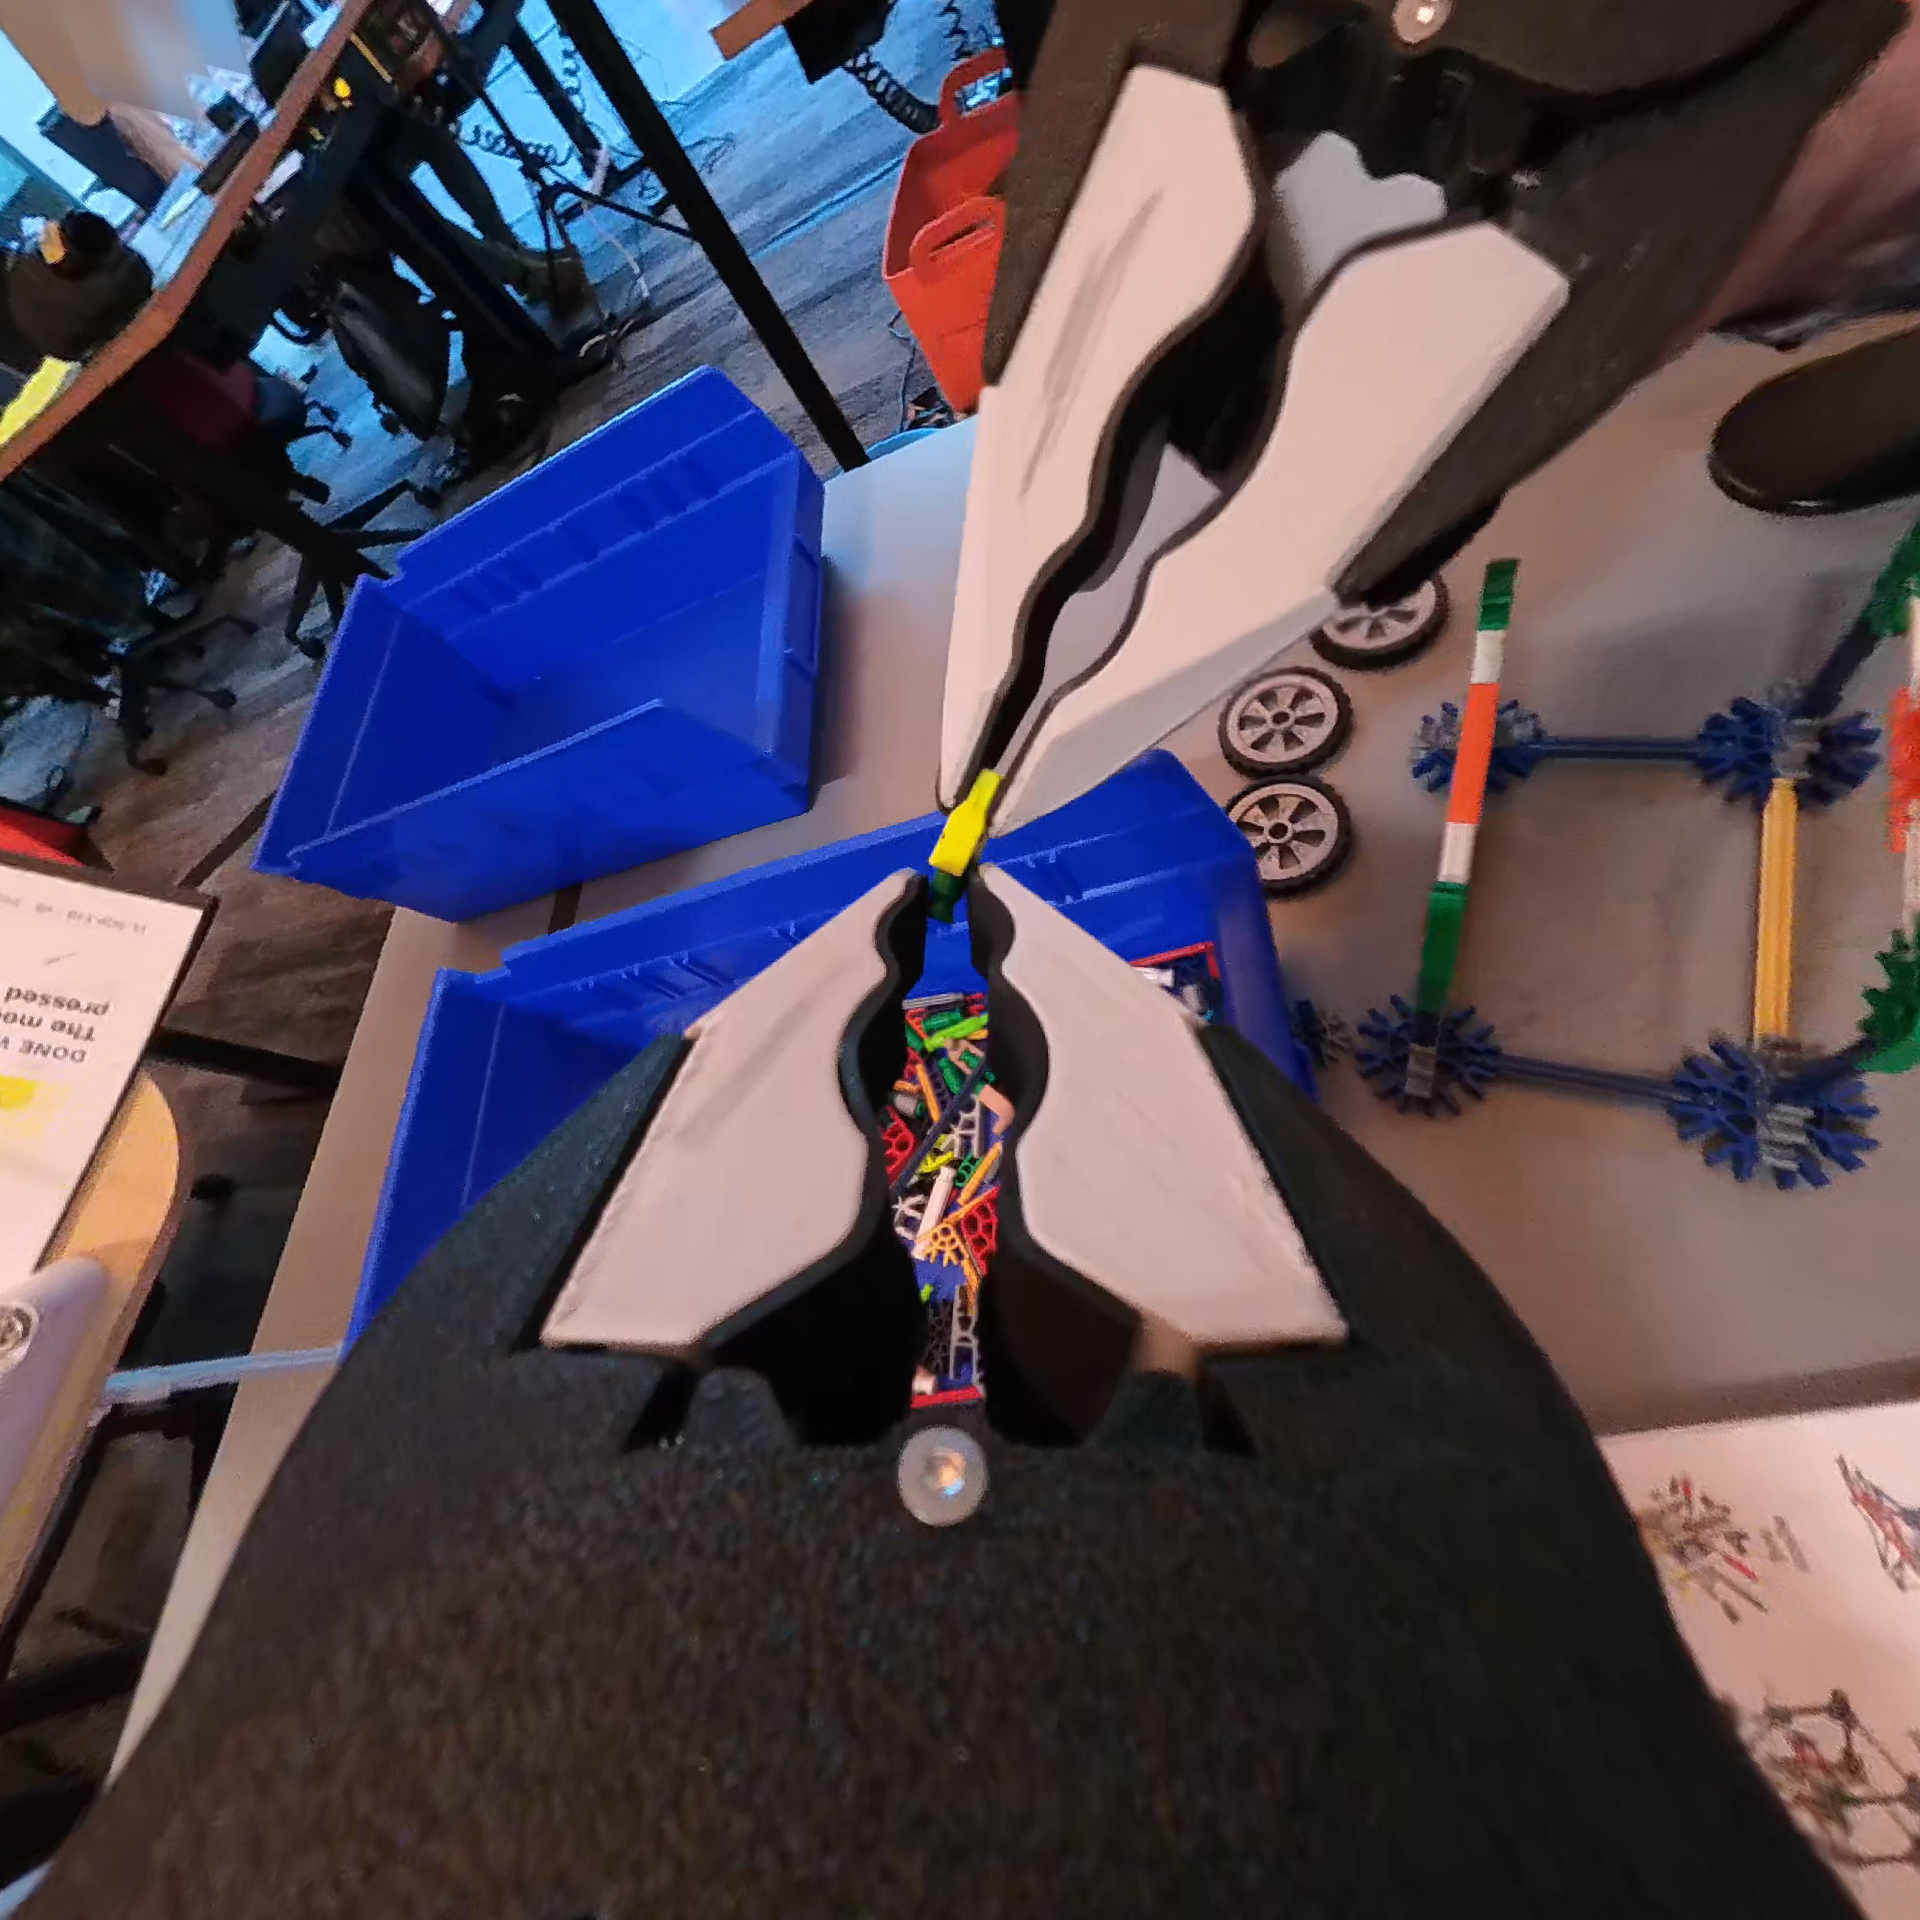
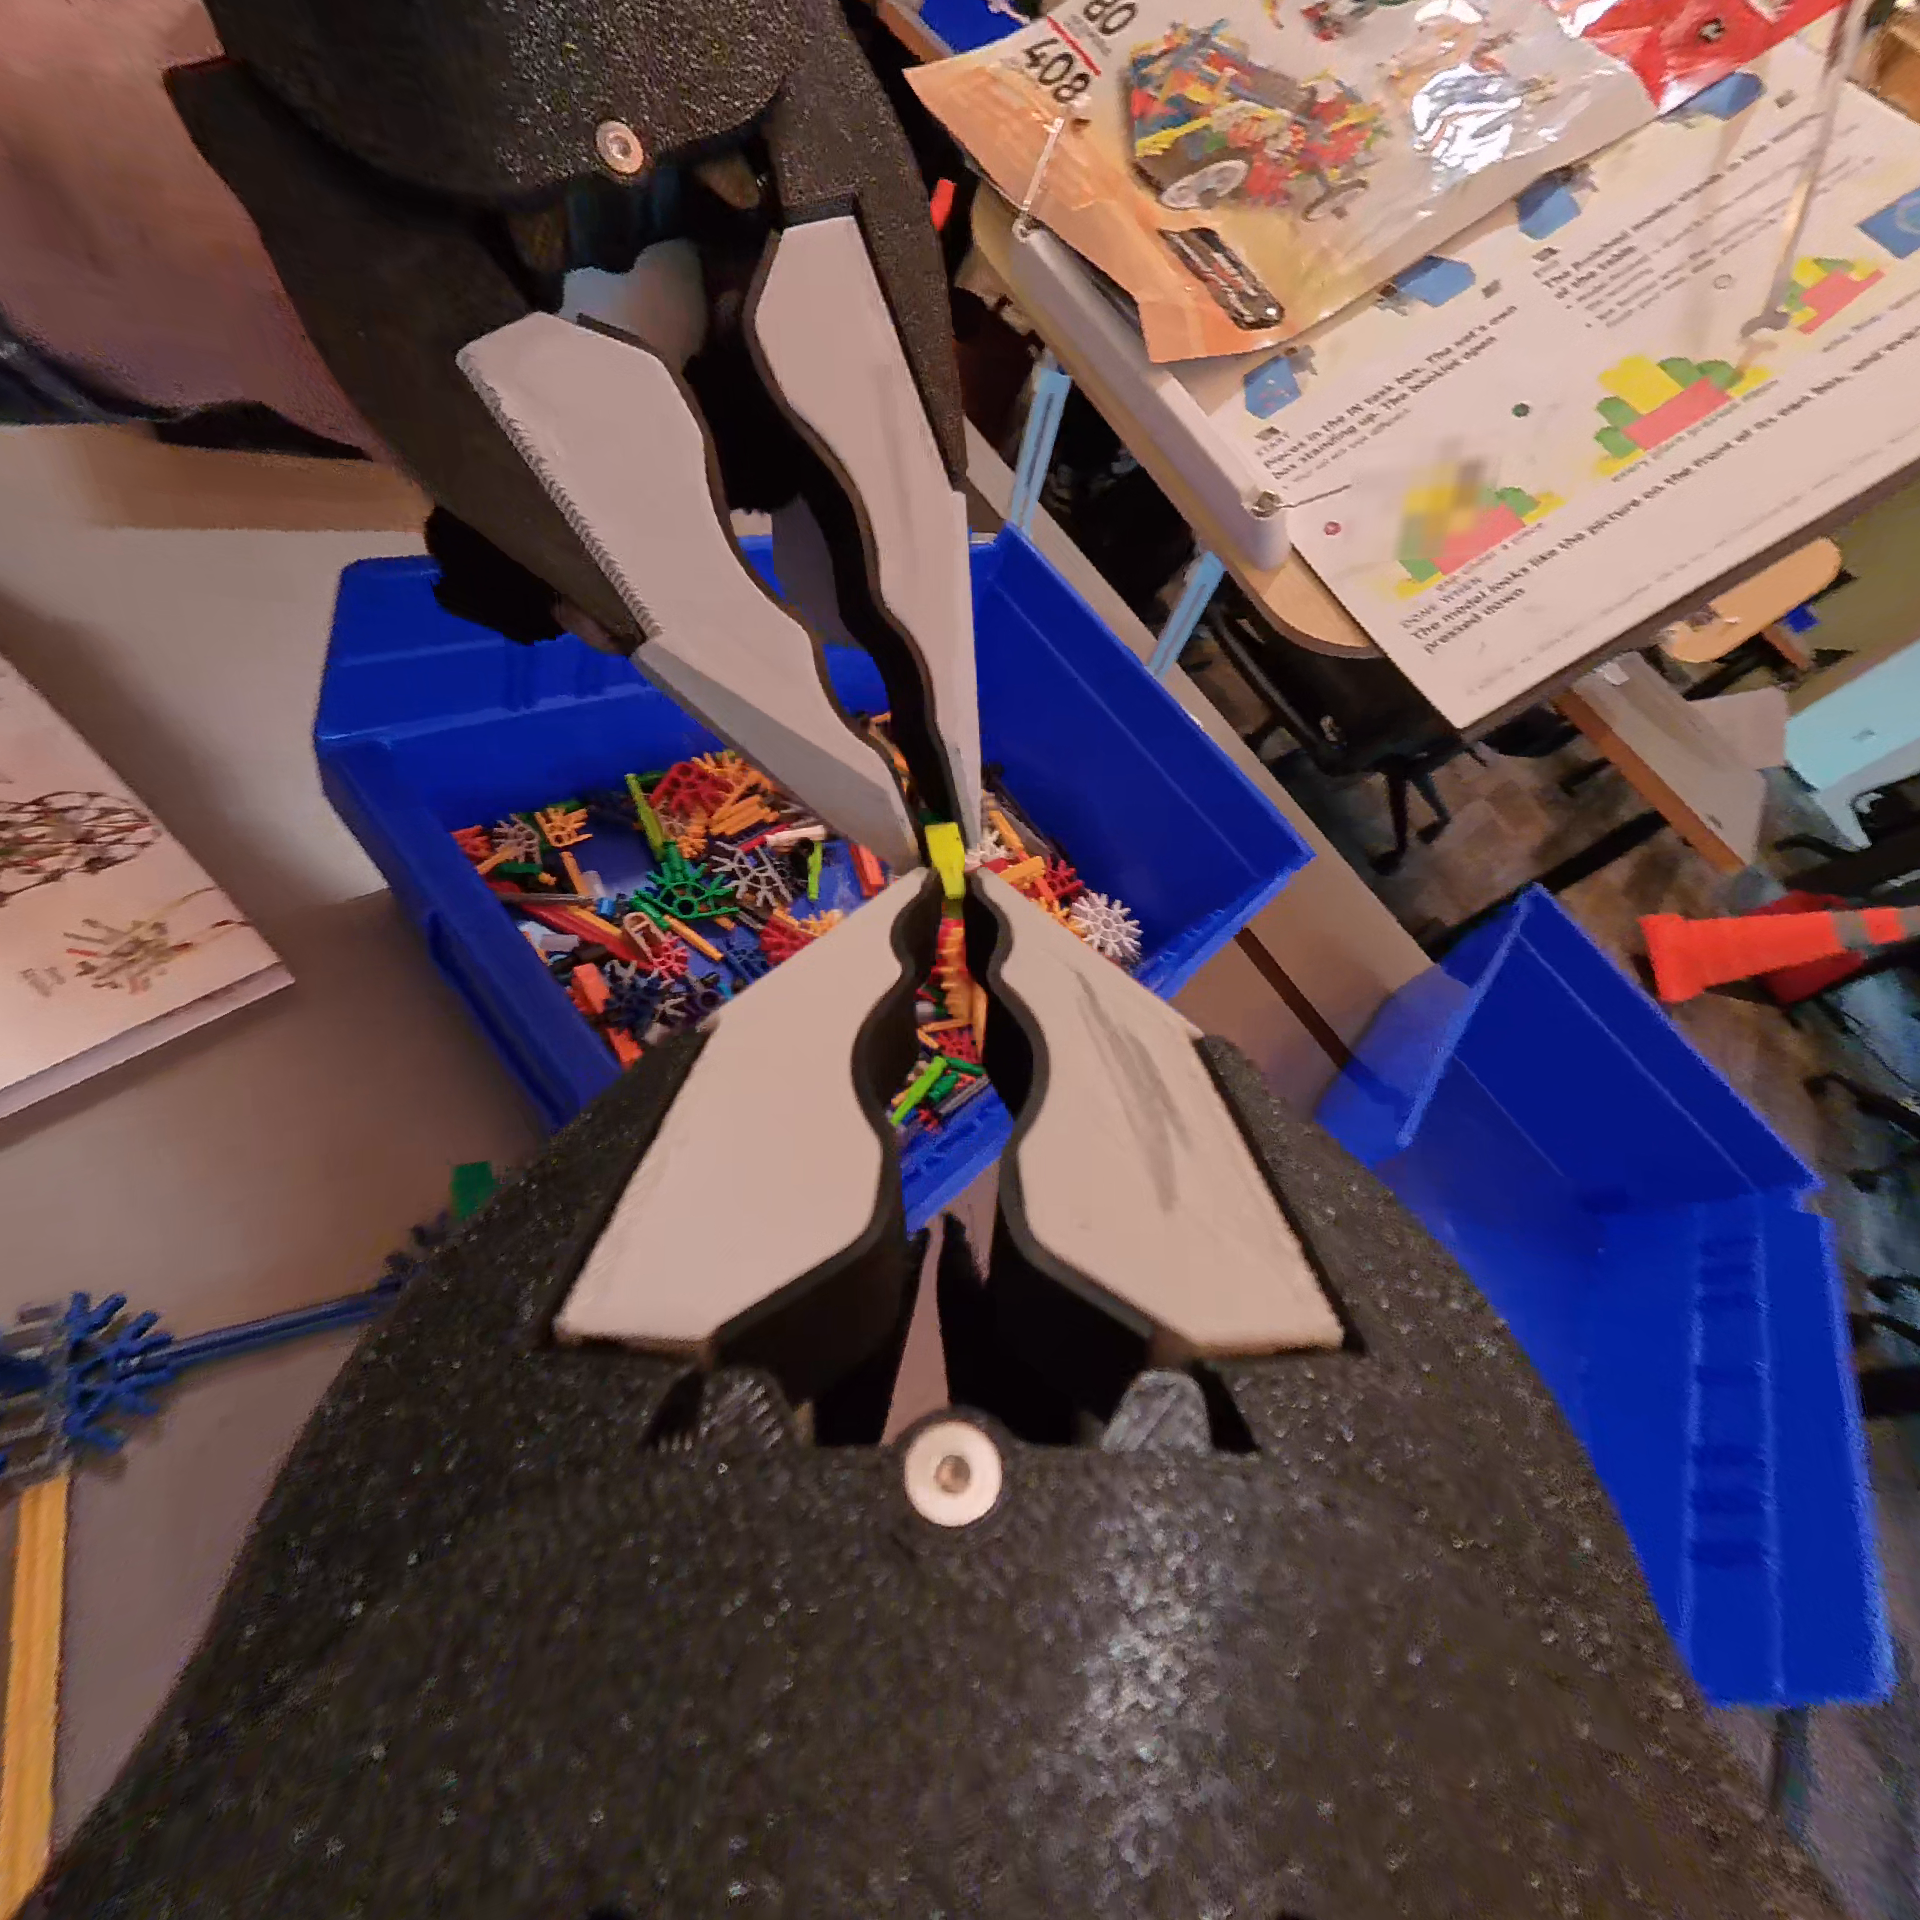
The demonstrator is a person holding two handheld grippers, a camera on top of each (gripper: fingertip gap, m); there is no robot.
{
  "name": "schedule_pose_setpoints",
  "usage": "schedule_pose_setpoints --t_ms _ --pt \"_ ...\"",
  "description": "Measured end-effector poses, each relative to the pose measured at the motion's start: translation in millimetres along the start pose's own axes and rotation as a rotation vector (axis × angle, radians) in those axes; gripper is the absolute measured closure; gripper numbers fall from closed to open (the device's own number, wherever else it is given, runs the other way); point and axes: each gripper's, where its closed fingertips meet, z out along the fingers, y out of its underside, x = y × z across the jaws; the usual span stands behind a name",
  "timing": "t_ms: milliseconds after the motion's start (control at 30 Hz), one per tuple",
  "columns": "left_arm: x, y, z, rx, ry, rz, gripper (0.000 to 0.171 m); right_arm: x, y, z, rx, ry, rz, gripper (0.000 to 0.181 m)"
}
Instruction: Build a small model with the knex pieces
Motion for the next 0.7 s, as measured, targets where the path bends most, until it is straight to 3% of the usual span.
schedule_pose_setpoints --t_ms 467,700 --pt "-23.6 6.8 4.9 0.049 -0.061 -0.219 0.167 15.5 -3.5 17.4 -0.088 0.288 -0.234 0.179" --pt "-34.3 10.1 2.2 0.096 -0.047 -0.337 0.166 21.6 -9.4 27.7 -0.109 0.361 -0.337 0.179"
